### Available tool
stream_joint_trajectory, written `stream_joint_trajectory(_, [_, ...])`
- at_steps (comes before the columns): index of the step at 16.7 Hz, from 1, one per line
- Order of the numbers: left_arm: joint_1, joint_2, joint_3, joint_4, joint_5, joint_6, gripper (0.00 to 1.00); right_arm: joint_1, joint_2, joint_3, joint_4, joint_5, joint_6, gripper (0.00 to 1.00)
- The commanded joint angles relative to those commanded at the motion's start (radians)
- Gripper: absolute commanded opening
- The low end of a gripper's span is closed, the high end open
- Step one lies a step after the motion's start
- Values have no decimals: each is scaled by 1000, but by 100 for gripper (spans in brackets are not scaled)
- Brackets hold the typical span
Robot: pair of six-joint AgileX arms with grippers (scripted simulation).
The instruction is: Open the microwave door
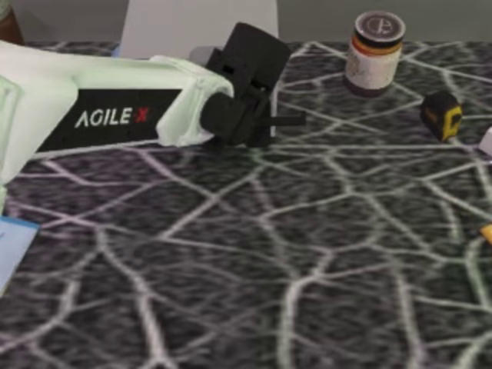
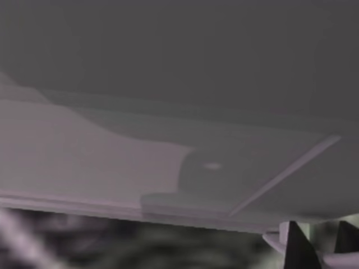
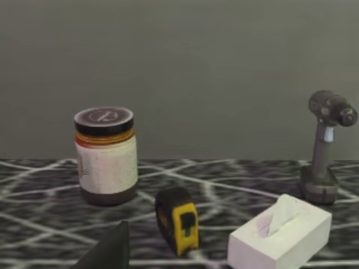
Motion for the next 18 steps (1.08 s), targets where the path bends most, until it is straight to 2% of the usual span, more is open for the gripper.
stream_joint_trajectory(8, [7,-42,-65,43,38,54,0,0,0,0,0,0,0,100])
stream_joint_trajectory(18, [7,-42,-67,43,39,55,0,0,0,0,0,0,0,100])
